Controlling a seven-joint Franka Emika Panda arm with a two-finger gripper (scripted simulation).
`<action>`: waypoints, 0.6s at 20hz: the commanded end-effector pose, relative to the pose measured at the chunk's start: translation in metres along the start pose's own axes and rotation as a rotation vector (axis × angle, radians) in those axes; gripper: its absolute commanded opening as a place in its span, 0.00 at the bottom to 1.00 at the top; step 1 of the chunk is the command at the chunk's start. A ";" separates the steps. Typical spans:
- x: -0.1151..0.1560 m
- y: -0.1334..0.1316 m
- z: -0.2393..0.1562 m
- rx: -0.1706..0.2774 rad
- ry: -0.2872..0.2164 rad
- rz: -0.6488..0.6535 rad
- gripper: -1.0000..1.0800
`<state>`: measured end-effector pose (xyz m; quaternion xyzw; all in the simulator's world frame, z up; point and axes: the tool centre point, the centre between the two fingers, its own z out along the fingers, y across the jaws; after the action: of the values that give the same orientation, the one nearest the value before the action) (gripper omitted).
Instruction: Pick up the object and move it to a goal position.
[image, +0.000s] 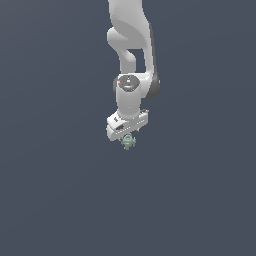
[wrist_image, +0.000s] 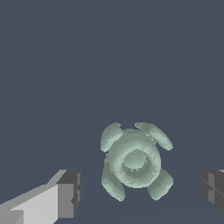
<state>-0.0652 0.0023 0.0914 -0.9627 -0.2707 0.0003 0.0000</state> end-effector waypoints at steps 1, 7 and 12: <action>0.000 0.000 0.000 0.000 0.000 0.000 0.96; 0.000 -0.001 0.016 0.000 0.000 -0.002 0.96; -0.001 -0.001 0.040 0.000 0.001 -0.005 0.96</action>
<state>-0.0667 0.0025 0.0579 -0.9622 -0.2724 0.0002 0.0001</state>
